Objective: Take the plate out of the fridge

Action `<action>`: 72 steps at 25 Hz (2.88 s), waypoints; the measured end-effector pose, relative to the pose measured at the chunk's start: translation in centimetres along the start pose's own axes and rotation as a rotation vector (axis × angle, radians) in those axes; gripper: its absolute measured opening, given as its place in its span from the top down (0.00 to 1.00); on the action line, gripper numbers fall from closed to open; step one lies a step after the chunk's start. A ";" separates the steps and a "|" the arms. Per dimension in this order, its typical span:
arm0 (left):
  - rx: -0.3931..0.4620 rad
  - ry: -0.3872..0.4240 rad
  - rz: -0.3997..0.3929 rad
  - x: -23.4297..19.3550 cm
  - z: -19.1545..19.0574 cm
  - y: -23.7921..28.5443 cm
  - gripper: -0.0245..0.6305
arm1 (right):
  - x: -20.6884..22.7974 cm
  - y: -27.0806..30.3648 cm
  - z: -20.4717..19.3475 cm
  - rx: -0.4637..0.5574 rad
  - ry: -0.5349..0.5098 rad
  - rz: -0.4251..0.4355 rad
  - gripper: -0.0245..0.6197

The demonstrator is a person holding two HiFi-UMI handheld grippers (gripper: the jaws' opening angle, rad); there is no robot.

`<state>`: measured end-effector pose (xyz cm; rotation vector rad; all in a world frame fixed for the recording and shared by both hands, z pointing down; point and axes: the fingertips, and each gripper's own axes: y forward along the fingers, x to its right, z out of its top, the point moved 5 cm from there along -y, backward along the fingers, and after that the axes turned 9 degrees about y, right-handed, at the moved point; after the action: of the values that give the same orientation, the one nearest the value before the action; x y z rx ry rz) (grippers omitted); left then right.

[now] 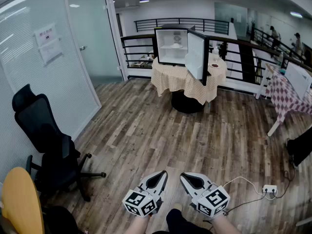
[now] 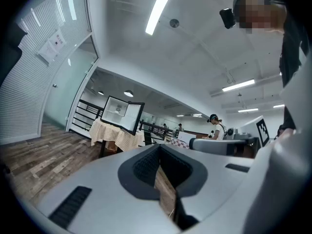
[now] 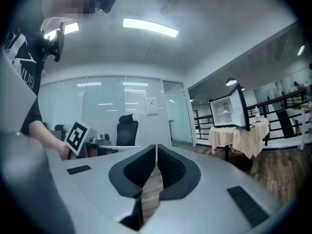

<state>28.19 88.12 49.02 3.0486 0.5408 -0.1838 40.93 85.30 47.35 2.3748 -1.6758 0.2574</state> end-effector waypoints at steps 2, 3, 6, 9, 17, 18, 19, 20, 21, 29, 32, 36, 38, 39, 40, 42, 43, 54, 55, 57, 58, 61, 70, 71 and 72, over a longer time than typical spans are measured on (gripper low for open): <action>0.000 0.000 0.004 -1.4 0.1 1.8 0.95 | 1.5 1.4 0.5 -0.003 0.008 0.008 0.90; 0.000 0.002 0.004 -2.0 0.2 2.7 0.95 | 2.3 2.1 0.8 -0.004 0.009 0.011 0.90; 0.002 0.006 -0.001 -3.8 0.5 5.2 0.95 | 4.5 4.1 1.5 -0.006 0.007 0.015 0.90; 0.011 0.009 -0.003 -5.7 1.0 7.3 0.95 | 6.5 6.3 2.2 -0.003 0.014 0.009 0.90; 0.021 0.027 0.004 -10.7 2.4 12.3 0.95 | 11.0 11.4 3.8 0.002 0.017 0.029 0.90; 0.021 0.028 0.003 -11.1 2.5 12.7 0.95 | 11.5 11.7 3.9 0.006 0.024 0.026 0.90; 0.020 0.029 0.002 -11.4 2.5 13.0 0.95 | 11.9 11.9 4.0 0.008 0.029 0.023 0.90; 0.020 0.027 0.001 -11.7 2.6 13.3 0.95 | 12.2 12.1 4.1 0.010 0.032 0.020 0.90; 0.021 0.024 0.002 -12.0 2.6 13.7 0.95 | 12.5 12.2 4.2 0.011 0.034 0.018 0.90; 0.015 -0.008 0.014 -13.4 2.2 16.3 0.95 | 15.1 13.4 4.8 0.038 0.051 0.002 0.90; 0.001 -0.002 0.023 -14.4 2.4 17.0 0.95 | 16.0 14.6 5.0 0.035 0.076 0.007 0.90; -0.008 -0.004 0.040 -16.9 2.7 18.2 0.95 | 17.8 17.3 5.4 0.025 0.095 0.008 0.90; -0.007 -0.016 0.051 -18.7 2.6 19.3 0.95 | 18.9 18.8 5.9 0.025 0.088 0.008 0.90; -0.003 -0.026 0.057 -19.6 2.5 19.9 0.95 | 19.5 19.6 6.2 0.024 0.083 0.009 0.90; 0.001 -0.035 0.059 -20.5 2.6 20.7 0.95 | 20.1 20.5 6.5 0.020 0.077 0.012 0.90; 0.009 -0.039 0.049 -21.8 3.0 22.3 0.95 | 21.2 22.0 7.4 0.011 0.066 0.017 0.90; 0.011 -0.034 0.039 -22.4 3.4 23.0 0.95 | 21.8 22.7 7.9 0.009 0.061 0.016 0.90; 0.044 -0.048 0.022 -31.5 5.3 29.5 0.95 | 28.0 31.3 10.9 0.011 0.068 -0.029 0.90; 0.049 -0.048 0.021 -32.4 5.4 30.0 0.95 | 28.5 32.1 11.0 0.010 0.065 -0.030 0.90; 0.056 -0.038 0.019 -34.0 5.7 31.1 0.95 | 29.7 33.7 11.4 0.014 0.059 -0.035 0.90; 0.062 -0.031 0.019 -34.8 5.9 31.4 0.95 | 30.3 34.5 11.6 0.022 0.060 -0.039 0.90; 0.073 -0.028 0.026 -36.9 6.3 31.9 0.95 | 31.3 36.6 12.3 0.049 0.069 -0.048 0.90; 0.048 -0.039 0.039 -40.5 6.1 33.8 0.95 | 33.2 40.1 11.8 0.010 0.107 -0.041 0.90; 0.044 -0.038 0.032 -40.7 6.1 34.2 0.95 | 33.5 40.4 11.8 0.009 0.111 -0.044 0.90; 0.040 -0.038 0.025 -40.9 6.1 34.6 0.95 | 33.8 40.7 11.8 0.008 0.111 -0.046 0.90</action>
<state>1.29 41.35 48.66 3.0820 0.5027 -0.2537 13.98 38.21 48.40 2.3554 -1.5716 0.3813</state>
